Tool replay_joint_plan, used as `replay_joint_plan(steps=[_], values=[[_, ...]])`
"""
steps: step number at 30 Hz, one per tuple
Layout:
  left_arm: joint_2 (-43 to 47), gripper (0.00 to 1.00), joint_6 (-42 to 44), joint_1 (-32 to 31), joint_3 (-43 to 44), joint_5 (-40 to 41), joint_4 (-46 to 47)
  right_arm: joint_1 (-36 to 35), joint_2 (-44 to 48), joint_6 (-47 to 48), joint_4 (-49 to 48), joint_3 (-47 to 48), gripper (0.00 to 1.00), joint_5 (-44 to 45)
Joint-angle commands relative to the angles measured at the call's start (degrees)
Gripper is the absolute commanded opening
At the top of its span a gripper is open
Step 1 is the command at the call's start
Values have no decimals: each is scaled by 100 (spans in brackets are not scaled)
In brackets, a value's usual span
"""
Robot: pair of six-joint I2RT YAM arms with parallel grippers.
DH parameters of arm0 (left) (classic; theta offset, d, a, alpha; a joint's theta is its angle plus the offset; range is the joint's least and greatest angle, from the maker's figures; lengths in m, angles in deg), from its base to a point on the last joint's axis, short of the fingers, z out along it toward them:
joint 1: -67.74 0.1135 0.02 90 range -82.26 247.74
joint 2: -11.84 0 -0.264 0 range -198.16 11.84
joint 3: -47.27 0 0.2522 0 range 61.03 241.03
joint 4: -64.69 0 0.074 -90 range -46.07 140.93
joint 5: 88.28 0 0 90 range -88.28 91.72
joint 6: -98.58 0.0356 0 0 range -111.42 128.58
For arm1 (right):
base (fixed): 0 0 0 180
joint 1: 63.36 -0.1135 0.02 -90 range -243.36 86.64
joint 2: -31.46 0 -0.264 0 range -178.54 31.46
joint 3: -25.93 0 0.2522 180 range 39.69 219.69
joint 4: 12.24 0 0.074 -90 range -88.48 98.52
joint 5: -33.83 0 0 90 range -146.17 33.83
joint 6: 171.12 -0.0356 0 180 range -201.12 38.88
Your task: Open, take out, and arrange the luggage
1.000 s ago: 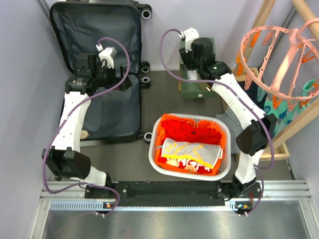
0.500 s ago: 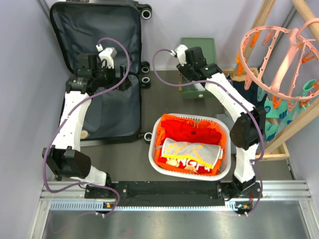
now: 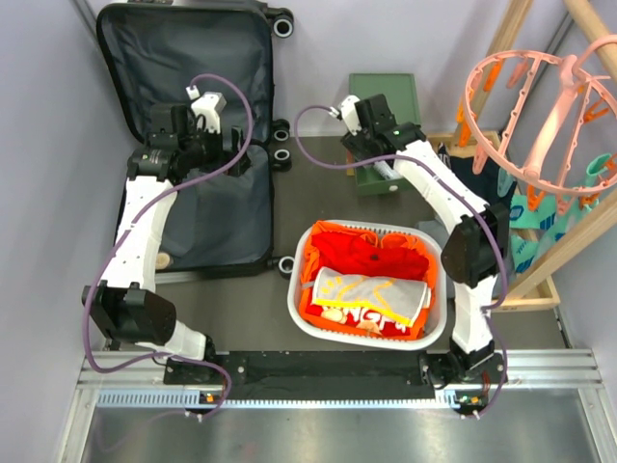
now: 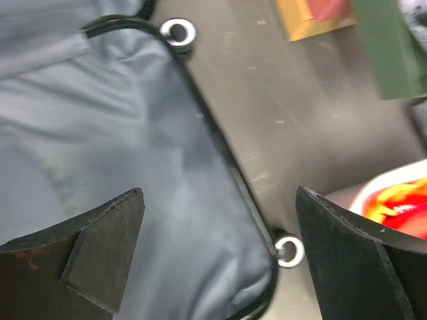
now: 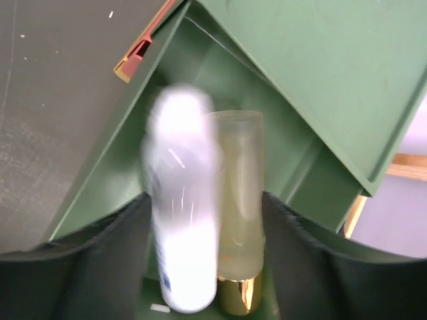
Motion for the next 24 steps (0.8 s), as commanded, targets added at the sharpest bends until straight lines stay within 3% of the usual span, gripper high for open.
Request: replay_joint_plan(steps=[1, 3, 6, 11, 15, 24], values=[[-70, 99, 477, 87, -64, 864, 169, 52, 184, -121, -97, 411, 68, 57], [-219, 99, 863, 139, -240, 1515, 134, 52, 289, -148, -124, 403, 72, 4], [-439, 95, 1652, 515, -451, 1271, -120, 43, 465, -218, -115, 394, 73, -66], [-808, 64, 2551, 965, -1023, 1410, -498, 17, 886, -490, -150, 122, 73, -381], [-1125, 47, 3201, 1220, -1163, 1428, -1174, -53, 1299, -780, -10, -72, 73, -523], [-1020, 33, 4309, 1300, -2260, 1859, -1746, -352, 1898, -1184, 148, -731, 73, -550]])
